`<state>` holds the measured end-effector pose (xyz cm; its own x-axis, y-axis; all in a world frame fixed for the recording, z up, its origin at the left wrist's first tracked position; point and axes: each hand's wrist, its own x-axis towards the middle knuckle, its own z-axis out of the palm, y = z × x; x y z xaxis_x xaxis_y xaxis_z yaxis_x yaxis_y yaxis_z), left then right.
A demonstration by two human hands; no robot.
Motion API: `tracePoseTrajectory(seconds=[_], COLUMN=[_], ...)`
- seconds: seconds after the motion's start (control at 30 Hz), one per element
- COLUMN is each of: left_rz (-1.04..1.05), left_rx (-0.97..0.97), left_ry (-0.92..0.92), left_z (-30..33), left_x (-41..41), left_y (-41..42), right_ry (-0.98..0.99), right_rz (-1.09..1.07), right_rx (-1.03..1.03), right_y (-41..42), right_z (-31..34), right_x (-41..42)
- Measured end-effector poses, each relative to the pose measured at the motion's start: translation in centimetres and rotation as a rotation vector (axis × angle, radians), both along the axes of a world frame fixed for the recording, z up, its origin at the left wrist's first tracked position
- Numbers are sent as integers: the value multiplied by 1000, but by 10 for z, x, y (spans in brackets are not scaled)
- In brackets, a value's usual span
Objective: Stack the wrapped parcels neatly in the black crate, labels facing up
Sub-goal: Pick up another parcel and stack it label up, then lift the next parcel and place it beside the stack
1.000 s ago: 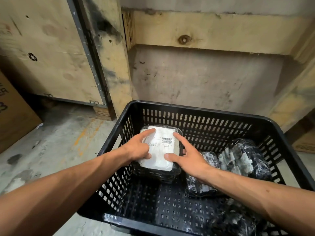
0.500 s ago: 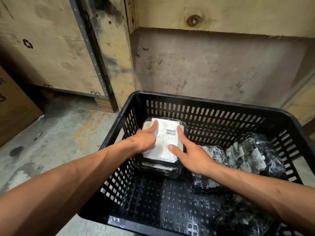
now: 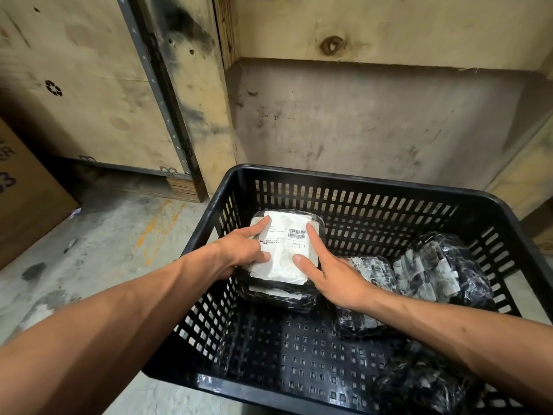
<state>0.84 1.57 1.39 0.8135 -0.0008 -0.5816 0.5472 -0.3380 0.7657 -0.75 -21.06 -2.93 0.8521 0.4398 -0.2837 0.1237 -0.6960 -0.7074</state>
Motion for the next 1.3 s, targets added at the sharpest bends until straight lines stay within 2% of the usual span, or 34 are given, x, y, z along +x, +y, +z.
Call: tracePoseTrajectory(seconds=[0.23, 0.3, 0.37, 0.47, 0.57, 0.67, 0.83, 0.97, 1.1, 1.2, 1.3], left_rz=[-22, -98, -202, -311, -366, -505, -866, -1038, -1028, -986, -946], left_rx=[16, 146, 379, 601, 566, 528, 608, 764, 809, 726, 556], left_ry=[1, -51, -145, -389, -614, -701, -574, -459, -570, -672, -656], left_z=[8, 16, 31, 49, 57, 47, -3, -45, -68, -84, -98], left_x=[-3, -8, -13, -21, -35, -45, -54, -61, -56, -51, -53], left_y=[-1, -5, -10, -27, -56, -93, -147, -176, -176, -163, -154], right_ry=[50, 85, 84, -7, -175, -244, -185, -90, 10, -61, -74], right_rz=[28, 42, 53, 58, 98, 236, 451, 535, 428, 471, 466], right_rx=[-11, -24, -55, -110, -295, -578, -913, -944, -896, -948, -912], right_y=[1, -4, -15, -44, -83, -120, -146, -139, -130, -123, -120], right_z=[12, 19, 27, 39, 51, 61, 56, 32, 10, 1, 2], right_x=[1, 2, 5, 11, 20, 21, 11, 10, 10, 7, 6])
